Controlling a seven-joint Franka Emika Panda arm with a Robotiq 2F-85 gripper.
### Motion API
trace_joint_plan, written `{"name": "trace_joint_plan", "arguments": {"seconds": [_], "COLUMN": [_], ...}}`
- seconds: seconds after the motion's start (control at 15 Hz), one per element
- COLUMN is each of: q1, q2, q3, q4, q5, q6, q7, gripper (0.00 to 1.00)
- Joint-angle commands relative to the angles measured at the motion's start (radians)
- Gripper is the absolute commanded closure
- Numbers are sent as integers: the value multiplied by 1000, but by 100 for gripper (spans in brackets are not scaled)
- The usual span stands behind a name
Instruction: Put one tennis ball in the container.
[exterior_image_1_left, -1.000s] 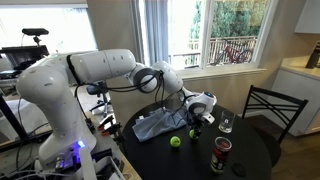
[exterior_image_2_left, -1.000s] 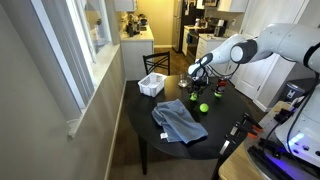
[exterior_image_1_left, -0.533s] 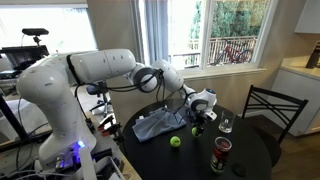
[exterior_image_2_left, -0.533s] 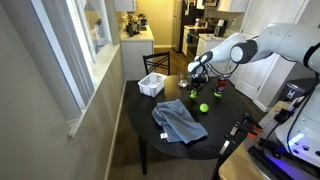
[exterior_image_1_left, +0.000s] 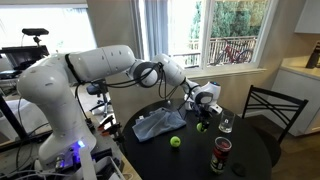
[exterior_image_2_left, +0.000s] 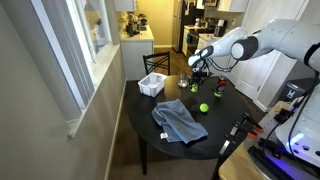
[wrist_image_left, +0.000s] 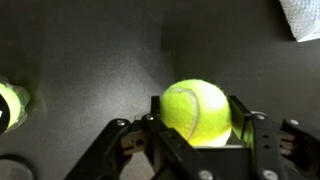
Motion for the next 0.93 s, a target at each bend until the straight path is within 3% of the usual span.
{"name": "trace_joint_plan", "arguments": {"seconds": [0.0,0.87], "q1": [19,80], "q2": [-115,-546], "q3": [-28,-186], "q4": [-94,-526], "q5": [-7,-12], "q6": [-34,-141], "q7": [38,113], "gripper": [59,59]}}
